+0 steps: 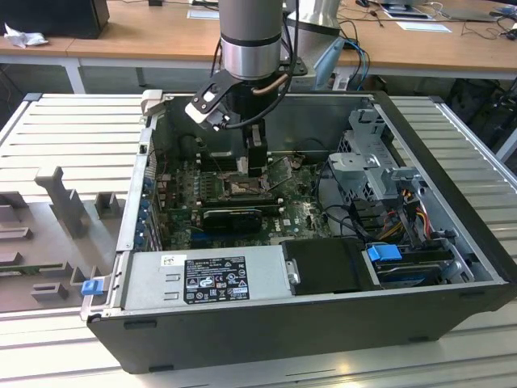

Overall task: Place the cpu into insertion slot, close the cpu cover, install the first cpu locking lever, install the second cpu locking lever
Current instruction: 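Place the cpu into insertion slot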

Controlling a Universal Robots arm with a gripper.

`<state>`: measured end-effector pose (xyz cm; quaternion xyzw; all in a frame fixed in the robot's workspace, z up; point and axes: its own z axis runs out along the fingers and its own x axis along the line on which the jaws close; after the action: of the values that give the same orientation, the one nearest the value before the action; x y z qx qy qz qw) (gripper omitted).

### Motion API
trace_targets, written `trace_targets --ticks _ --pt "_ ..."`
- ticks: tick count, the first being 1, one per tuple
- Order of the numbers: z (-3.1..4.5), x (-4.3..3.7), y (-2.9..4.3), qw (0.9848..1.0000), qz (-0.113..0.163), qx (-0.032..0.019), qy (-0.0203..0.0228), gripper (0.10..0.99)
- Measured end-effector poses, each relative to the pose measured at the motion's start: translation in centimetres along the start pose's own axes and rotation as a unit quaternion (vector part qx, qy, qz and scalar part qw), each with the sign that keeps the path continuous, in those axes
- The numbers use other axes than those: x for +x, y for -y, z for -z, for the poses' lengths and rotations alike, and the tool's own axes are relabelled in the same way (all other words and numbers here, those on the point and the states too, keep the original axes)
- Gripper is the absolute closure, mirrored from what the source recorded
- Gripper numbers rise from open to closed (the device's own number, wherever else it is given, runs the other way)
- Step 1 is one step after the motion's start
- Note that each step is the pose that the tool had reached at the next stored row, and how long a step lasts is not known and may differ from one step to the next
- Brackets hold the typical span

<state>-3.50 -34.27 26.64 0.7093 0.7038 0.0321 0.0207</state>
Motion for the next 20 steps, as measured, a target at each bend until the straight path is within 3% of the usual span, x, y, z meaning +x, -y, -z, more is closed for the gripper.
trace_targets --ticks 8,10,12,20 --pt "-1.16 0.49 0.22 1.0 0.0 0.0 -0.0003 0.553" --pt "-1.45 0.53 0.56 1.0 0.0 0.0001 -0.0025 0.553" --pt "-1.95 0.64 1.04 1.0 0.0 0.0 -0.0036 0.553" --pt "-4.21 1.77 1.39 1.0 0.002 0.0001 -0.0037 0.553"
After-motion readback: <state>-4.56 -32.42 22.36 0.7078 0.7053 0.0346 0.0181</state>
